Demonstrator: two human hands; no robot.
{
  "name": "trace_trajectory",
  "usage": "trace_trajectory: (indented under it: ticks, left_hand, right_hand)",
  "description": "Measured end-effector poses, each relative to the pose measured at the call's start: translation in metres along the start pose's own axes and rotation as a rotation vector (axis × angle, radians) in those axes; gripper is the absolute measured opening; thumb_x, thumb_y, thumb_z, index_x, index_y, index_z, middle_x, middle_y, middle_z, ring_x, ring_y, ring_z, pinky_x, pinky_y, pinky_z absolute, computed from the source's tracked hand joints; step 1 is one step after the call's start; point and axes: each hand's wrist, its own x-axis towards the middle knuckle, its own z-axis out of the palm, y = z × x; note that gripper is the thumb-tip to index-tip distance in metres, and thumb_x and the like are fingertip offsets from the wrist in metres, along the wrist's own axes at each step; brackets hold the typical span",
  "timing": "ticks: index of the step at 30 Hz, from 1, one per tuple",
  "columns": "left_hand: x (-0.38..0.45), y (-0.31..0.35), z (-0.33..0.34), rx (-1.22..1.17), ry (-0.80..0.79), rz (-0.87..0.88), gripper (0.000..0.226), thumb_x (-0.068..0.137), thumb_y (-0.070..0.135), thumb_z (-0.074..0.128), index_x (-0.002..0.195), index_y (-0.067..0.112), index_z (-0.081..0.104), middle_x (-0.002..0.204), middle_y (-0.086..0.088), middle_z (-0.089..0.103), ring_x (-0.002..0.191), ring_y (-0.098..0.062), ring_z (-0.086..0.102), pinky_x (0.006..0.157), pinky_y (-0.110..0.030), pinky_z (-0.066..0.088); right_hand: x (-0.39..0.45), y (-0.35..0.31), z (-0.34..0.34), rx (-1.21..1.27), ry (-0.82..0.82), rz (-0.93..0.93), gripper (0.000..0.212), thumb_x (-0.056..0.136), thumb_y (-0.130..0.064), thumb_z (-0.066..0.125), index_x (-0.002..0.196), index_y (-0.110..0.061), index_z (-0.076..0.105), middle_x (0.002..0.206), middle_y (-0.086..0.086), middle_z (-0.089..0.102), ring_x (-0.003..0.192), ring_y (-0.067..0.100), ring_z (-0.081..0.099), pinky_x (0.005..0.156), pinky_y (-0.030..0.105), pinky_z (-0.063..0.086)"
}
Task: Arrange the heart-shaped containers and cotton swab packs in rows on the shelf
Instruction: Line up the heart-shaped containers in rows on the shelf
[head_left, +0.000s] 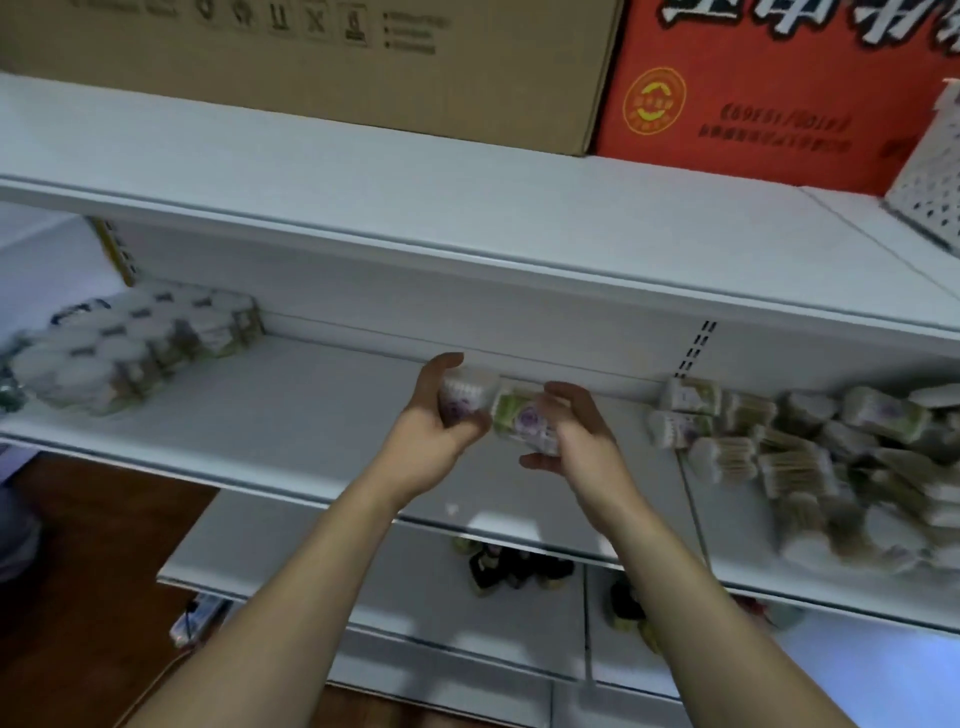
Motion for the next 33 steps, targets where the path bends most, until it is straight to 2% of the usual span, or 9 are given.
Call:
trace_trajectory:
  ticks: [3,7,12,15,18,22,25,30,33]
  left_hand:
    - [-0.013,-0.009,-0.066,-0.003,0.019,-0.013,0.061,0.092,0.002,0.065,0.138,0.026,0.035,0.104,0.003,0.062,0.080,0.007,0.064,0.072,-0.024,0.055]
    - [-0.029,-0.023,-0.153,0.059,0.052,-0.038,0.062,0.089,0.020,0.071,0.139,0.034,0.037,0.125,-0.004,0.059,0.105,-0.014,0.064,0.091,-0.039,0.056]
    - [-0.042,-0.030,-0.234,0.041,0.116,-0.036,0.069,0.092,0.019,0.069,0.147,0.038,0.032,0.130,0.008,0.053,0.108,-0.008,0.060,0.081,-0.031,0.060]
    - [-0.036,-0.037,-0.274,0.034,0.168,-0.034,0.079,0.088,0.036,0.072,0.153,0.036,0.028,0.144,0.008,0.049,0.124,-0.012,0.055,0.091,-0.031,0.057]
    - [-0.023,-0.040,-0.305,0.025,0.174,-0.033,0.071,0.091,0.034,0.070,0.152,0.034,0.033,0.142,0.007,0.052,0.123,-0.009,0.055,0.081,-0.018,0.057]
    - [-0.001,-0.043,-0.339,0.104,0.212,-0.038,0.071,0.091,0.044,0.064,0.152,0.035,0.029,0.142,0.002,0.053,0.127,-0.015,0.054,0.101,-0.041,0.052]
    - [0.014,-0.045,-0.365,0.204,0.246,-0.050,0.069,0.092,0.050,0.059,0.152,0.035,0.028,0.147,0.002,0.050,0.132,-0.017,0.050,0.106,-0.034,0.045]
    - [0.033,-0.053,-0.402,0.246,0.277,-0.043,0.068,0.095,0.036,0.064,0.153,0.035,0.028,0.145,0.005,0.048,0.129,-0.016,0.050,0.076,-0.003,0.046]
    - [0.043,-0.061,-0.417,0.198,0.237,-0.023,0.063,0.094,0.031,0.067,0.147,0.039,0.034,0.135,0.008,0.054,0.123,-0.015,0.055,0.073,-0.007,0.053]
  right_hand:
    - [-0.004,0.001,0.056,-0.124,-0.134,-0.078,0.076,0.072,-0.036,0.068,0.142,-0.030,0.042,0.134,0.008,0.056,0.108,0.019,0.065,0.087,0.043,0.059]
    - [-0.006,-0.001,0.130,-0.313,-0.080,-0.188,0.095,0.069,-0.044,0.070,0.153,-0.040,0.026,0.140,0.001,0.054,0.120,0.017,0.059,0.100,0.040,0.052]
    - [-0.005,-0.004,0.210,-0.215,0.114,-0.290,0.053,0.077,-0.024,0.083,0.117,-0.028,0.048,0.100,-0.012,0.064,0.085,-0.004,0.063,0.077,0.026,0.052]
    - [0.007,-0.004,0.244,-0.286,0.141,-0.325,0.038,0.078,-0.027,0.081,0.107,-0.027,0.055,0.093,-0.011,0.067,0.073,-0.006,0.064,0.070,0.020,0.052]
    - [0.027,-0.001,0.279,-0.372,0.104,-0.348,0.035,0.079,-0.037,0.078,0.107,-0.032,0.058,0.098,-0.010,0.067,0.078,0.002,0.067,0.069,0.018,0.052]
    - [0.065,0.012,0.329,-0.468,-0.019,-0.499,0.031,0.083,-0.030,0.076,0.111,-0.028,0.062,0.115,-0.007,0.058,0.098,0.012,0.062,0.079,0.028,0.055]
    - [0.090,0.030,0.366,-0.586,-0.105,-0.585,0.038,0.086,-0.024,0.073,0.122,-0.019,0.064,0.132,0.001,0.048,0.108,0.015,0.057,0.085,0.035,0.055]
    - [0.113,0.047,0.413,-0.699,-0.156,-0.574,0.041,0.092,-0.025,0.066,0.132,-0.019,0.060,0.148,0.006,0.039,0.119,0.026,0.057,0.095,0.032,0.049]
    - [0.116,0.055,0.431,-0.738,-0.127,-0.584,0.041,0.092,-0.016,0.064,0.132,-0.013,0.060,0.150,0.011,0.038,0.121,0.030,0.057,0.093,0.027,0.044]
